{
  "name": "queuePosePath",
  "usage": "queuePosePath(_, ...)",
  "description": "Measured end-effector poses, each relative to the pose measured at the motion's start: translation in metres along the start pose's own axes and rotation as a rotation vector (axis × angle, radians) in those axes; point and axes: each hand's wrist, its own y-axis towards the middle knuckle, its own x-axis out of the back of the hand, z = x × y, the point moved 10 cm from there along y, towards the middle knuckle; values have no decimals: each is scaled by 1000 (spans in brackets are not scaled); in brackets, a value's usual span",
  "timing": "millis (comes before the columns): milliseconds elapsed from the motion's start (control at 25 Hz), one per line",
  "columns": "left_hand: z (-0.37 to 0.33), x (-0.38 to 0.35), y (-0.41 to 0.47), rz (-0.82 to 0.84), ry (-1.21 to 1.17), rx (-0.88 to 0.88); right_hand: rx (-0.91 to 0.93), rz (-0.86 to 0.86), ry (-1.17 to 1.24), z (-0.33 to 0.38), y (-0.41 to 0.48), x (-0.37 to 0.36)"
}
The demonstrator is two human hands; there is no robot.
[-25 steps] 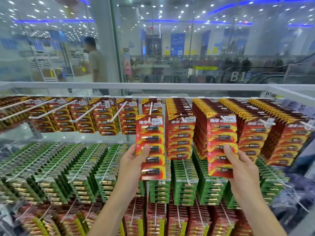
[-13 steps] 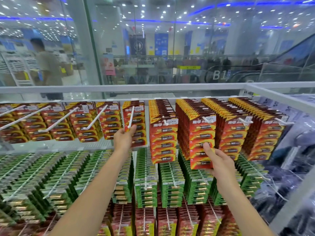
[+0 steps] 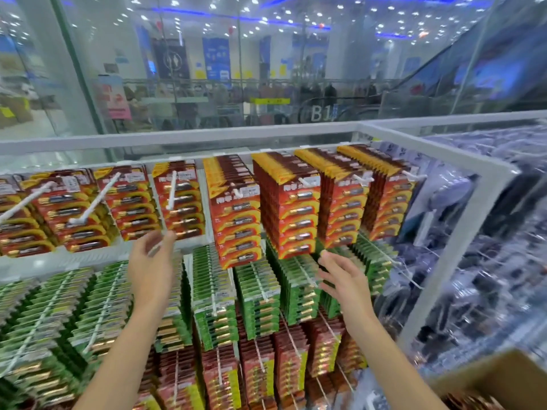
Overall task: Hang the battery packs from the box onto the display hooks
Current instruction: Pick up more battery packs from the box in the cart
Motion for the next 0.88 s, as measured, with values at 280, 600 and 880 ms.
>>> queuePosePath(280,58,-12,-149,278,-214,198,-140,-212,-130,-98,-92,99)
queuePosePath(600,149,-129,-342,798,-49,485,-356,-503,-185,-169,-189,252)
queuePosePath(880,174,-265,-486,1124,183,569,-466,-722,-177,-193,-220,415)
